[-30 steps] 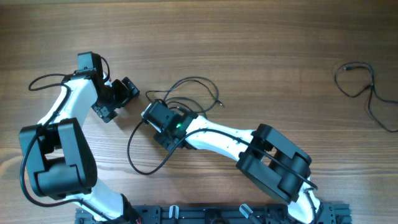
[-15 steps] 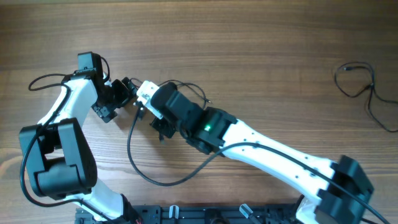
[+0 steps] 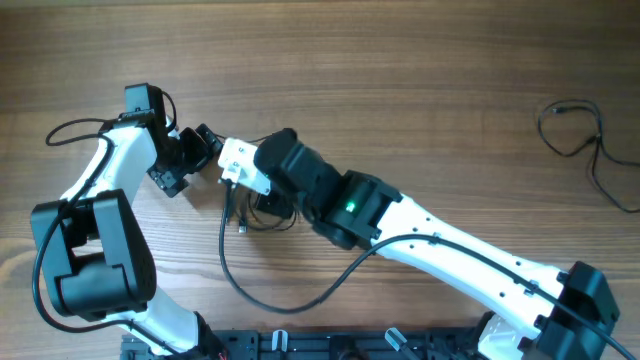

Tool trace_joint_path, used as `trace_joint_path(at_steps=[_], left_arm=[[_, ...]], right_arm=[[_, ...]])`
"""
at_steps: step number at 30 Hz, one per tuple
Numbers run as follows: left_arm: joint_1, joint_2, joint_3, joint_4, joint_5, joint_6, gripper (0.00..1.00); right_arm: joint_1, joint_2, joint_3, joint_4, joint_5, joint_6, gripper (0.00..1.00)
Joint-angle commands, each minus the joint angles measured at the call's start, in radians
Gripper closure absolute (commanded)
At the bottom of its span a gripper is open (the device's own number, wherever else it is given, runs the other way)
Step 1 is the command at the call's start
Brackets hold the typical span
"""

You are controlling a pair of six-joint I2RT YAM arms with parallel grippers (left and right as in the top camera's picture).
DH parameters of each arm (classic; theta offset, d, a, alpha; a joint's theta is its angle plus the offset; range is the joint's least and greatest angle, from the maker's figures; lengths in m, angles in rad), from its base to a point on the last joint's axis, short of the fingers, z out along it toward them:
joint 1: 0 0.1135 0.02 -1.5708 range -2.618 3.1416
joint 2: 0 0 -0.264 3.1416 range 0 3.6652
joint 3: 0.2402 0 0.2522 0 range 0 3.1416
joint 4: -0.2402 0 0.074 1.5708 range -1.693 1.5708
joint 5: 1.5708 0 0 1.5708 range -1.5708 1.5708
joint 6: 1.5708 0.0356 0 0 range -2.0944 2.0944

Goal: Untangle cables
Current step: 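Pull the cable up and rightward, laying it at the right side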

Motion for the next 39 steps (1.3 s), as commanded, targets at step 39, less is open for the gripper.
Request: trace_joint_path(at_steps=[39], left_arm=[[-0.004, 0.008, -0.001, 0.002, -0.011, 0.019, 0.00]], right_arm=[[-0.601, -0.143, 0.153, 0.639, 0.346, 0.222, 0.96]])
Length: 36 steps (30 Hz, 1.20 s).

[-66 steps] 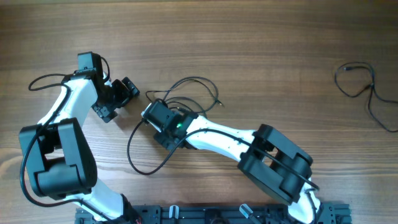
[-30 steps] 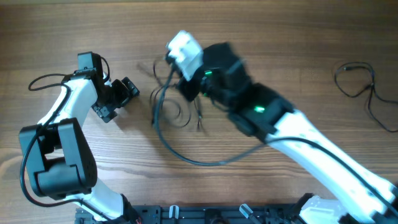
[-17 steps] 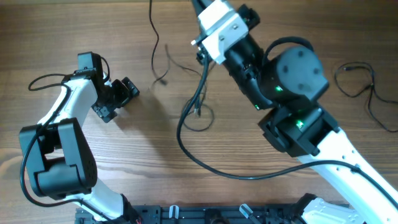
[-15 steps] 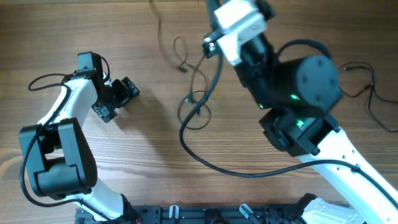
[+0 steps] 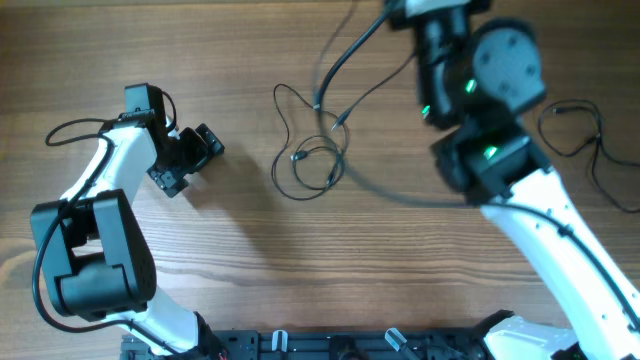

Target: Untangle cables

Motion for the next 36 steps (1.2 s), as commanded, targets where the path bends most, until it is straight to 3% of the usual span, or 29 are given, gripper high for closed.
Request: trace_joint_path(at_steps=[1, 4, 6, 8, 10, 14, 17, 20, 21, 22, 23, 25, 26, 31, 36], left_arm=[[-0.003, 0.008, -0.001, 0.000, -0.011, 0.019, 0.00], [-0.003, 0.008, -0.001, 0.000, -0.011, 0.019, 0.00], [-0.003, 0.008, -0.001, 0.000, -0.011, 0.019, 0.00], [-0.003, 0.008, -0.001, 0.000, -0.011, 0.019, 0.00], [-0.003, 0.008, -0.001, 0.000, -0.011, 0.019, 0.00], [-0.003, 0.008, -0.001, 0.000, -0.011, 0.019, 0.00], [-0.003, 0.008, -0.001, 0.000, -0.011, 0.019, 0.00], [-0.003, 0.008, -0.001, 0.000, -0.011, 0.019, 0.00], [-0.003, 0.008, -0.001, 0.000, -0.011, 0.019, 0.00], [-0.003, 0.008, -0.001, 0.000, -0.011, 0.019, 0.00], [-0.003, 0.008, -0.001, 0.000, -0.011, 0.019, 0.00], [-0.003, 0.008, -0.001, 0.000, -0.011, 0.019, 0.00], [-0.003, 0.008, -0.001, 0.000, -0.011, 0.019, 0.00], [-0.003, 0.008, -0.001, 0.000, -0.011, 0.019, 0.00], [-0.003, 0.008, -0.001, 0.000, -0.011, 0.019, 0.00]], right_arm=[[-0.163, 0.061, 0.008, -0.045, -0.008, 0.328, 0.96], [-0.343, 0.141, 0.008, -0.162, -0.008, 0.687, 0.96], [-0.469, 0.200, 0.008, -0.369, -0.022, 0.996, 0.96], [-0.570, 0.238, 0.008, -0.592, -0.100, 1.168, 0.96], [-0.636, 0.250, 0.002, -0.727, -0.203, 1.198, 0.96], [-0.736, 0.256, -0.001, -1.024, -0.238, 1.191, 0.93], [-0.781, 0.258, -0.028, -1.112, -0.231, 1.190, 0.82], [-0.825, 0.259, -0.053, -1.168, -0.183, 1.190, 0.80], [-0.833, 0.259, -0.061, -1.171, -0.166, 1.191, 0.75], [-0.842, 0.259, -0.065, -1.175, -0.164, 1.190, 0.45], [-0.843, 0.259, -0.067, -1.178, -0.164, 1.190, 0.32], [-0.840, 0.259, -0.067, -1.173, -0.200, 1.134, 0.27], [-0.835, 0.259, -0.067, -1.162, -0.337, 1.001, 0.24], [-0.743, 0.262, -0.099, -1.117, -0.679, 0.779, 0.31], [-0.460, 0.278, -0.100, -1.040, -0.854, 0.540, 0.40]])
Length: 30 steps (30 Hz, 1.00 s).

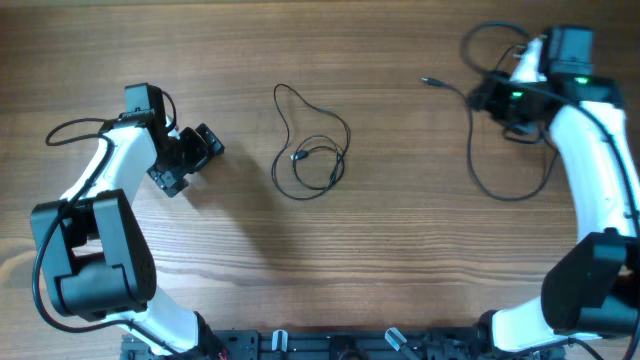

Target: Untangle cables

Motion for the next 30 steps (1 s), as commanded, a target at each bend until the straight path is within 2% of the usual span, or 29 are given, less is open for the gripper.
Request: trace_joint_path(at_steps=[1, 4, 6, 9, 11, 12, 13, 15, 16, 18, 19, 20, 22, 23, 24, 25, 28, 30], left_arm=[[-0.004, 0.008, -0.001, 0.000, -0.011, 0.019, 0.00], [-0.004, 0.008, -0.001, 0.000, -0.011, 0.019, 0.00], [-0.004, 0.008, -0.001, 0.000, -0.011, 0.019, 0.00], [-0.004, 0.008, -0.001, 0.000, -0.011, 0.019, 0.00], [-0.004, 0.008, -0.001, 0.000, -0.011, 0.019, 0.00], [-0.004, 0.008, -0.001, 0.000, -0.011, 0.019, 0.00], [-0.004, 0.008, -0.001, 0.000, -0.011, 0.019, 0.00], [-0.004, 0.008, -0.001, 0.000, -0.011, 0.019, 0.00], [-0.004, 0.008, -0.001, 0.000, -0.011, 0.019, 0.00], [-0.004, 0.008, -0.001, 0.000, -0.011, 0.019, 0.00], [-0.004, 0.008, -0.001, 0.000, -0.011, 0.019, 0.00], [-0.004, 0.008, -0.001, 0.000, -0.011, 0.019, 0.00], [-0.004, 0.008, -0.001, 0.000, -0.011, 0.019, 0.00], [-0.004, 0.008, -0.001, 0.000, -0.011, 0.019, 0.00], [-0.004, 0.008, -0.001, 0.000, -0.011, 0.019, 0.00], [-0.004, 0.008, -0.001, 0.000, -0.011, 0.019, 0.00], [-0.004, 0.008, -0.001, 0.000, -0.011, 0.019, 0.00], [-0.004, 0.008, -0.001, 0.000, -0.011, 0.019, 0.00]], right_arm=[[0.181, 0.021, -0.001, 0.037, -0.148, -0.114, 0.40], [0.344, 0.023, 0.023, 0.109, -0.148, -0.023, 0.32], [0.406, 0.034, 0.023, 0.150, -0.132, -0.001, 0.30], [0.519, 0.093, 0.023, 0.217, 0.016, 0.188, 0.30], [0.599, 0.168, 0.023, 0.241, 0.180, 0.368, 0.36], [0.618, 0.198, 0.023, 0.259, 0.243, 0.389, 0.33], [0.636, 0.233, 0.023, 0.286, 0.293, 0.368, 0.28], [0.649, 0.289, 0.023, 0.318, 0.354, 0.241, 0.27], [0.649, 0.323, 0.022, 0.325, 0.365, 0.110, 0.27], [0.645, 0.365, 0.022, 0.292, 0.365, -0.130, 0.12], [0.640, 0.385, 0.022, 0.262, 0.365, -0.268, 0.12], [0.634, 0.402, 0.021, 0.256, 0.365, -0.340, 0.12], [0.625, 0.423, 0.020, 0.271, 0.348, -0.360, 0.12], [0.625, 0.425, 0.020, 0.291, 0.313, -0.373, 0.18], [0.625, 0.425, 0.020, 0.309, 0.289, -0.382, 0.31], [0.626, 0.425, 0.020, 0.331, 0.260, -0.380, 0.48], [0.626, 0.410, 0.020, 0.337, 0.192, -0.379, 0.86], [0.625, 0.382, 0.020, 0.336, 0.192, -0.383, 0.96]])
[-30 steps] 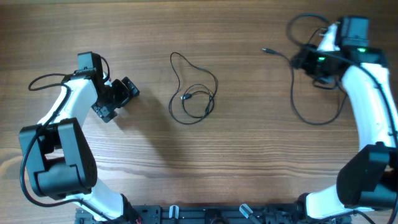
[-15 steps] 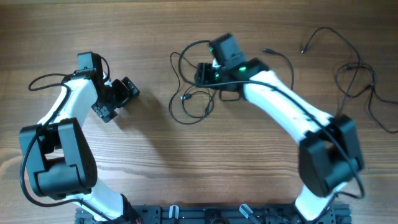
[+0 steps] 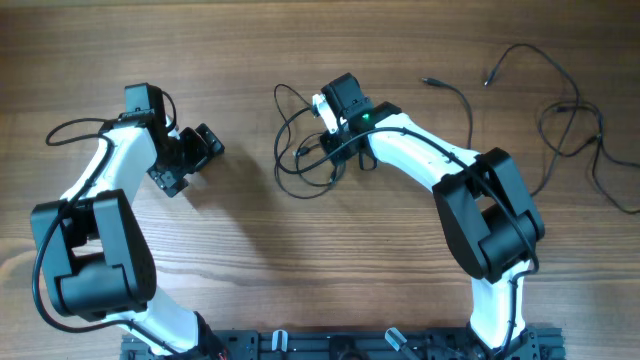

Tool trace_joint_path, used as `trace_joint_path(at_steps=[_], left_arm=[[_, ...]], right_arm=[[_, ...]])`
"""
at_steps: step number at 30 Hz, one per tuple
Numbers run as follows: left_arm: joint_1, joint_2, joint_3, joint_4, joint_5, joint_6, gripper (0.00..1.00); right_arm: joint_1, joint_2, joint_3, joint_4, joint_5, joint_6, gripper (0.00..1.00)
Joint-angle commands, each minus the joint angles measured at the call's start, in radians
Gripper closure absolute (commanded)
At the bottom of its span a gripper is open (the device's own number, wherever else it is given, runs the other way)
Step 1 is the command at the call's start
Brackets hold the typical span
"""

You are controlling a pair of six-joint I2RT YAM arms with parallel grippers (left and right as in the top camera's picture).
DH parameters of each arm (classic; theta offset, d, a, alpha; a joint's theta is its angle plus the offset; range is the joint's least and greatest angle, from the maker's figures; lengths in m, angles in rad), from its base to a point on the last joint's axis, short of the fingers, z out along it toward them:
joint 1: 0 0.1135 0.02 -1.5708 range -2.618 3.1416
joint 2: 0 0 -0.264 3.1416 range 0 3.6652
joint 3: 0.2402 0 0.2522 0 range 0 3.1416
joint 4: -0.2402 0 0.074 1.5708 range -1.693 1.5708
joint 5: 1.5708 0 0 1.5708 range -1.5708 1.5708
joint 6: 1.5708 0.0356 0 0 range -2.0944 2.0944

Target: Untangle cables

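A thin black cable (image 3: 305,190) lies coiled at the table's middle, with a loop reaching toward the back (image 3: 283,95). My right gripper (image 3: 333,152) is down on the right side of this coil; its fingers are hidden under the wrist, so its state is unclear. A thicker black cable (image 3: 467,105) lies loose at the right, its plug ends (image 3: 428,80) pointing left. My left gripper (image 3: 197,160) rests at the left, open and holding nothing, a hand's width from the coil.
Another thin black cable (image 3: 590,150) is bunched at the far right edge, touching the thicker cable's strands. The left arm's own black lead (image 3: 70,128) loops off its wrist at the left.
My right gripper was at the far right with the thicker cable hanging from it. That cable now lies let go on the table there, and the gripper is at the middle coil.
First my right gripper was at the tangle beside the left gripper. Then it was high at the back with the thicker cable, the thin coil left at the middle. It then held that cable at the far right; now it is at the coil.
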Motion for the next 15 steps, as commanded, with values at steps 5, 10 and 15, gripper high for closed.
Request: trace_joint_path(at_steps=[5, 10, 15], left_arm=[[-0.004, 0.008, -0.001, 0.000, -0.011, 0.016, 0.00], [-0.004, 0.008, -0.001, 0.000, -0.011, 0.016, 0.00], [-0.004, 0.008, -0.001, 0.000, -0.011, 0.016, 0.00]], right_arm=[[-0.001, -0.251, 0.011, -0.010, -0.048, -0.022, 0.96], [0.000, -0.521, 0.011, 0.101, -0.080, -0.140, 0.96], [-0.001, -0.578, 0.010, 0.206, -0.072, -0.183, 0.96]])
